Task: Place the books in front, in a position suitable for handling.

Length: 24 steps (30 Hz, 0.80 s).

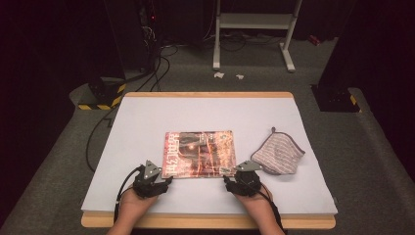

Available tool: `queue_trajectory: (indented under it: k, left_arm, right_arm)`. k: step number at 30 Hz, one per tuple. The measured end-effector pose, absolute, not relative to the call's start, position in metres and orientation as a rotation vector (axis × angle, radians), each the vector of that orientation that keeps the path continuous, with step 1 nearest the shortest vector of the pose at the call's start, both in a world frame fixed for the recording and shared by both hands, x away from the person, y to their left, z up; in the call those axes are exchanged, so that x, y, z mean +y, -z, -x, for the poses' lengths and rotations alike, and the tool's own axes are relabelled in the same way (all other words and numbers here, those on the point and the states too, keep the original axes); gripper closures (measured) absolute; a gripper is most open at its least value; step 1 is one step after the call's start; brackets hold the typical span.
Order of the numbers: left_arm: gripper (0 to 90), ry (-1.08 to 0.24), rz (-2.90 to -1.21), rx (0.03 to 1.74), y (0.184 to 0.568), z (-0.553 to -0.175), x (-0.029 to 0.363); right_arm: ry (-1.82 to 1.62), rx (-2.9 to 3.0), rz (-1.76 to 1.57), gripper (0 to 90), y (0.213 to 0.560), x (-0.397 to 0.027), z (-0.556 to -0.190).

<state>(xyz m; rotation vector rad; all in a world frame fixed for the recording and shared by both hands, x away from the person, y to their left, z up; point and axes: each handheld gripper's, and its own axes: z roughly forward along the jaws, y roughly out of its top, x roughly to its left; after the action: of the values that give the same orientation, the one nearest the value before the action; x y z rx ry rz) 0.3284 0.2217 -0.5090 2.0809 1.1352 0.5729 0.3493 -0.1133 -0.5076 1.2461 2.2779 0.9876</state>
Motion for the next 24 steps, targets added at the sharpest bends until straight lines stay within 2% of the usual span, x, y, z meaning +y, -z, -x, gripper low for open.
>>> queue_trajectory:
  k: [6,15,24]
  left_arm:
    - [45.4,-0.555,-2.074,1.149,0.508,-0.331,0.229]
    - [55.2,-0.6,-2.057,1.185,0.508,-0.336,0.237]
    - [66.2,-0.664,-2.034,1.261,0.507,-0.367,0.235]
  right_arm:
    - [-1.003,2.277,-1.253,38.3,0.508,-0.116,-0.35]
    - [-1.007,2.272,-1.265,38.0,0.508,-0.118,-0.351]
    - [-1.033,2.277,-1.266,40.1,0.508,-0.117,-0.349]
